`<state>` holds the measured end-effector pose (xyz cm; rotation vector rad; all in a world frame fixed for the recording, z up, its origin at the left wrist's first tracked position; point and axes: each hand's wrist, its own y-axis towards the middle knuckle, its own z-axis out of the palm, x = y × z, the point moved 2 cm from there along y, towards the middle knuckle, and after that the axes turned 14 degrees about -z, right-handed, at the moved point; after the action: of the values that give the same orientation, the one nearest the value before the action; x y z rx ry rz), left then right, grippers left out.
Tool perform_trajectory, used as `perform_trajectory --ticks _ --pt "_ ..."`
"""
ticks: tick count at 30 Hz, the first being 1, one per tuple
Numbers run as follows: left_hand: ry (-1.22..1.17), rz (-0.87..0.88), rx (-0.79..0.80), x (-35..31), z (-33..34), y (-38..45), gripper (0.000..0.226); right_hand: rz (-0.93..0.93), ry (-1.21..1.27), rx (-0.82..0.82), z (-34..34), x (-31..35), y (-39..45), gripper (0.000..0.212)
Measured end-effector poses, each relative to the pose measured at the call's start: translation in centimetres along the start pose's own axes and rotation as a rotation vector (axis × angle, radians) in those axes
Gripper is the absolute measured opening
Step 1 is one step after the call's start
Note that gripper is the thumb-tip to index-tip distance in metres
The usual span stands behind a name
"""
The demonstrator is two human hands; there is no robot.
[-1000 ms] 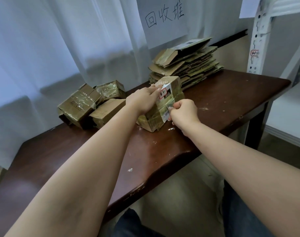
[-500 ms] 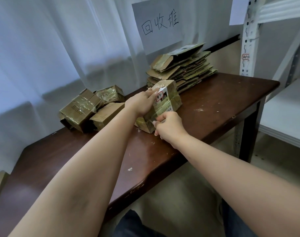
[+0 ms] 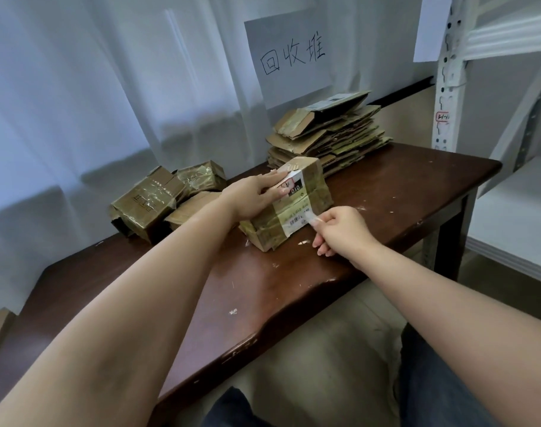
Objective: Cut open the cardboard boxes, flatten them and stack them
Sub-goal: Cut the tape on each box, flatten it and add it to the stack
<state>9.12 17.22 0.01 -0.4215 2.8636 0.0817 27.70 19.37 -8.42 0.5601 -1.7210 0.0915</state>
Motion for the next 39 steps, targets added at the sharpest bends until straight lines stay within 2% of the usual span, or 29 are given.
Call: perform_trajectory --ticks 4,8,14,23,29,36,39 --pt "-0.175 0.032 0.107 2.0 -1.2 -0.7 0.046 -0.091 -0.09 -0.14 -0.8 -0.5 0.8 0.013" --pt "-0.181 0.02 0.034 3.2 -1.4 -1.3 0.043 -0.155 -0.369 -0.225 -1.4 -1.4 1.1 0.008" --pt "-0.188 0.023 -0.041 4.0 -0.2 -0.9 0.043 -0.28 -0.484 -0.164 -1.3 -1.5 1.7 0.011" --pt "-0.197 0.025 -0.054 3.9 0.0 -1.0 0.042 -0.372 -0.483 -0.143 -1.4 -1.4 2.7 0.016" --pt "-0.191 0.023 -0.066 3.9 0.0 -1.0 0.042 -0.372 -0.543 -0.121 -1.4 -0.8 2.3 0.02" --pt "-0.188 0.012 -0.055 3.8 -0.1 -0.9 0.042 -0.399 -0.758 -0.086 -1.2 -0.4 2.0 0.025" --pt "-0.195 0.015 -0.042 3.7 -0.1 -1.1 0.043 -0.348 -0.856 -0.021 -1.2 -1.0 1.7 0.026"
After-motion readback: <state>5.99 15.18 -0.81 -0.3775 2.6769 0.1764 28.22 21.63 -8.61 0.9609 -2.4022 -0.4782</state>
